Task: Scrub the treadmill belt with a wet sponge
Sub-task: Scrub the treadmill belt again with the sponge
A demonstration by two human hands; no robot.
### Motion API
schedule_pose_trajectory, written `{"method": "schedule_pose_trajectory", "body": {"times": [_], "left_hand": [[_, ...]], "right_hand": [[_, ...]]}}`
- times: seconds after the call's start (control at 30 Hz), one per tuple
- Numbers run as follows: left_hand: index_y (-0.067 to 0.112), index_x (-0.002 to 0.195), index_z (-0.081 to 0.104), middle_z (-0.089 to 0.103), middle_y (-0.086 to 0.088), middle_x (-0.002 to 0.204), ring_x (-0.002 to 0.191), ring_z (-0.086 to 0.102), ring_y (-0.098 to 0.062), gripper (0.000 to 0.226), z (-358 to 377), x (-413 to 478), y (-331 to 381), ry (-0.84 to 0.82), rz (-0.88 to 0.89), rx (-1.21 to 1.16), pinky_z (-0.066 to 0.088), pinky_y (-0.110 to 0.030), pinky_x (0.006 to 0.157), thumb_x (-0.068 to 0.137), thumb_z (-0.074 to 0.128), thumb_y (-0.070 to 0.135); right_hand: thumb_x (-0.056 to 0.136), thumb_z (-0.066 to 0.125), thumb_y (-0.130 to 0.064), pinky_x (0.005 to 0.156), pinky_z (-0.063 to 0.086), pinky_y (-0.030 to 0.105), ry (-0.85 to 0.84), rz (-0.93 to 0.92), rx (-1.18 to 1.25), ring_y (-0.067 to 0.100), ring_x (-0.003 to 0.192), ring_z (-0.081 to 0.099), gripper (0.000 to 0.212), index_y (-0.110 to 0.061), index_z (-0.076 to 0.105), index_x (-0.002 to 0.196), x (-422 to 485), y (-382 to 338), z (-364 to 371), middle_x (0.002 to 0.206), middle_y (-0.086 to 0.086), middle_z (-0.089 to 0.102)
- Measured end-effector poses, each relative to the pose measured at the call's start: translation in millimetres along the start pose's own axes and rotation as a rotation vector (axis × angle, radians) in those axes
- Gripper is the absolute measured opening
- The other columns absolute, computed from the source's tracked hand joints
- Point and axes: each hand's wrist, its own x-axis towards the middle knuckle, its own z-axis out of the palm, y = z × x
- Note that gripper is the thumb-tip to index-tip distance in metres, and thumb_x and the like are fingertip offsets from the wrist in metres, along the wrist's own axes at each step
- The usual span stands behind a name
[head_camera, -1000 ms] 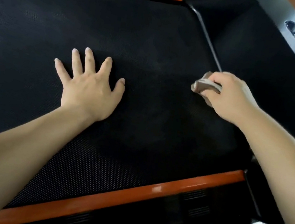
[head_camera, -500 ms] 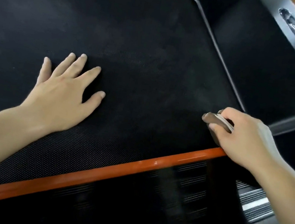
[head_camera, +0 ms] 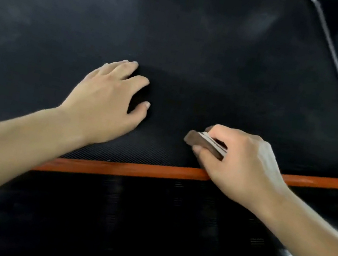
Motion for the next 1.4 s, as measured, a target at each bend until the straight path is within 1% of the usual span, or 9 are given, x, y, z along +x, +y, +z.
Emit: {"method": "schedule_pose_trajectory", "body": {"times": [0.07, 0.13, 0.23, 0.33, 0.5, 0.77, 1.1, 1.27, 1.4], "left_hand": [[0.022, 0.145, 0.054, 0.035, -0.008, 0.163, 0.153, 0.026, -0.028, 0.052, -9.4, -12.6, -17.6, 0.0, -0.026, 0.031, 0.023, -0.045, 0.122, 0.099, 0.051, 0.046], [0.019, 0.141, 0.058, 0.043, -0.011, 0.157, 0.148, 0.035, -0.035, 0.05, -20.9, -28.3, -37.1, 0.019, -0.054, 0.067, 0.031, -0.05, 0.118, 0.101, 0.049, 0.047], [0.015, 0.134, 0.062, 0.053, -0.016, 0.146, 0.137, 0.046, -0.04, 0.054, -36.4, -59.3, -69.7, 0.046, -0.092, 0.114, 0.039, -0.054, 0.11, 0.095, 0.046, 0.049], [0.017, 0.137, 0.061, 0.053, -0.013, 0.147, 0.137, 0.046, -0.039, 0.056, -47.5, -82.3, -101.4, 0.088, -0.154, 0.124, 0.037, -0.053, 0.112, 0.095, 0.046, 0.05], [0.018, 0.14, 0.058, 0.052, -0.012, 0.148, 0.138, 0.046, -0.039, 0.056, -58.5, -96.6, -147.0, 0.161, -0.213, 0.113, 0.035, -0.054, 0.112, 0.096, 0.046, 0.051], [0.02, 0.143, 0.055, 0.05, -0.01, 0.149, 0.138, 0.045, -0.036, 0.057, -83.0, -112.1, -188.9, 0.148, -0.266, 0.065, 0.033, -0.053, 0.114, 0.096, 0.048, 0.05], [0.02, 0.142, 0.055, 0.052, -0.011, 0.148, 0.135, 0.048, -0.037, 0.056, -125.2, -134.5, -248.1, 0.175, -0.354, 0.111, 0.036, -0.053, 0.112, 0.095, 0.05, 0.049], [0.02, 0.143, 0.053, 0.051, -0.011, 0.148, 0.135, 0.047, -0.036, 0.054, -151.5, -172.6, -300.0, 0.165, -0.418, 0.11, 0.035, -0.053, 0.112, 0.096, 0.053, 0.046], [0.019, 0.139, 0.058, 0.057, -0.009, 0.139, 0.125, 0.053, -0.037, 0.05, -172.7, -202.4, -354.9, 0.158, -0.44, 0.086, 0.042, -0.052, 0.103, 0.096, 0.053, 0.044]], "right_hand": [[0.087, 0.066, -0.056, 0.071, 0.053, 0.036, -0.078, -0.063, 0.102, 0.007, 0.076, 0.063, 0.019, -0.036, 0.064, 0.087, 7.0, -26.0, 9.7, 0.088, -0.013, 0.069], [0.087, 0.067, -0.055, 0.071, 0.054, 0.037, -0.115, -0.14, 0.172, 0.007, 0.077, 0.063, 0.018, -0.037, 0.063, 0.083, 14.0, -49.8, 18.0, 0.088, -0.012, 0.068], [0.09, 0.069, -0.048, 0.07, 0.051, 0.031, -0.008, -0.218, 0.308, 0.009, 0.078, 0.063, 0.023, -0.028, 0.067, 0.08, 23.9, -85.9, 25.9, 0.082, -0.008, 0.063], [0.092, 0.071, -0.039, 0.073, 0.053, 0.033, 0.089, -0.251, 0.31, 0.011, 0.084, 0.061, 0.013, -0.027, 0.071, 0.094, 39.2, -116.3, 36.8, 0.093, -0.006, 0.064], [0.094, 0.067, -0.042, 0.08, 0.052, 0.034, 0.169, -0.265, 0.269, 0.013, 0.091, 0.059, 0.021, -0.028, 0.072, 0.11, 55.6, -168.0, 67.7, 0.099, -0.002, 0.062], [0.093, 0.066, -0.042, 0.074, 0.051, 0.028, 0.26, -0.226, 0.3, 0.018, 0.096, 0.06, 0.026, -0.023, 0.071, 0.111, 55.4, -229.2, 86.4, 0.105, 0.0, 0.061], [0.091, 0.071, -0.037, 0.067, 0.048, 0.02, 0.153, -0.286, 0.348, 0.016, 0.09, 0.06, 0.025, -0.021, 0.07, 0.111, 56.6, -292.4, 99.7, 0.1, -0.003, 0.059], [0.091, 0.07, -0.035, 0.066, 0.049, 0.023, 0.082, -0.337, 0.323, 0.017, 0.09, 0.06, 0.024, -0.019, 0.069, 0.11, 54.9, -347.3, 114.7, 0.1, -0.001, 0.059], [0.091, 0.072, -0.034, 0.068, 0.051, 0.023, 0.08, -0.347, 0.3, 0.015, 0.089, 0.06, 0.022, -0.02, 0.07, 0.108, 55.9, -403.1, 134.0, 0.099, -0.002, 0.061]]}}
